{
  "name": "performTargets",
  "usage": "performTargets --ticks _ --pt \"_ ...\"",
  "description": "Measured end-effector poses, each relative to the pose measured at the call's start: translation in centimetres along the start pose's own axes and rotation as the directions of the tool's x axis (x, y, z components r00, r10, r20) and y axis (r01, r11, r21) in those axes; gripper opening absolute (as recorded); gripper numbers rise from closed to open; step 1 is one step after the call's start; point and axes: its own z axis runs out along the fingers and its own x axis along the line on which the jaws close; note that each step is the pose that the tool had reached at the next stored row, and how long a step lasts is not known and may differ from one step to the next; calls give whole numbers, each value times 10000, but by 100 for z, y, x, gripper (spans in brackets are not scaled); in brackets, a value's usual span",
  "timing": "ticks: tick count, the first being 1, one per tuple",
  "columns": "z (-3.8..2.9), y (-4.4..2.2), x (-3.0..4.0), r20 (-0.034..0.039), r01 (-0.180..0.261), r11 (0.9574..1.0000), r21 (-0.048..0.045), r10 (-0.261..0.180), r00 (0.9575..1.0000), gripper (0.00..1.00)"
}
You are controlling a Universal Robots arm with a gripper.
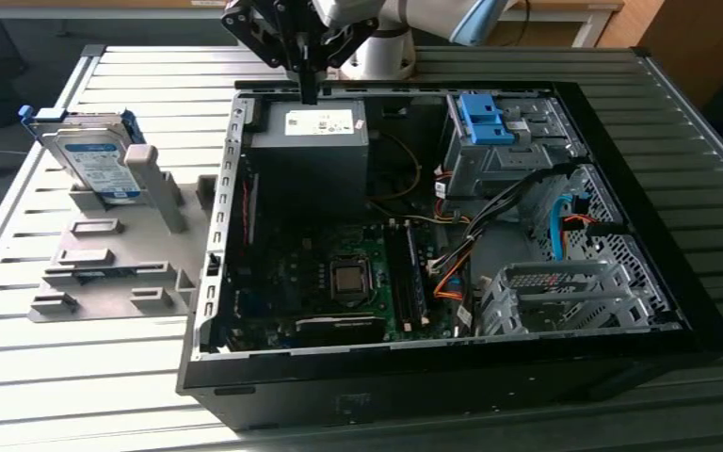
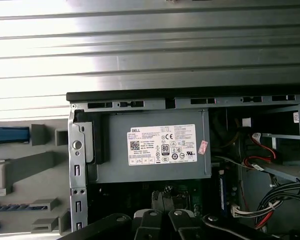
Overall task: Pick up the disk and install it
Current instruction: 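Reach for the disk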
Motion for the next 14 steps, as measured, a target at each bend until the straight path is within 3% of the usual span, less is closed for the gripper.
performTargets --ticks 5,6,11,14 --pt "0 -2 28 0 0 10000 0 0 10000 11" --pt "2 -13 195 1 -1 10000 1 1 10000 11" --pt "3 51 309 -1 -1 10000 1 1 10000 11" --pt "3 58 320 0 0 10000 1 0 10000 11"
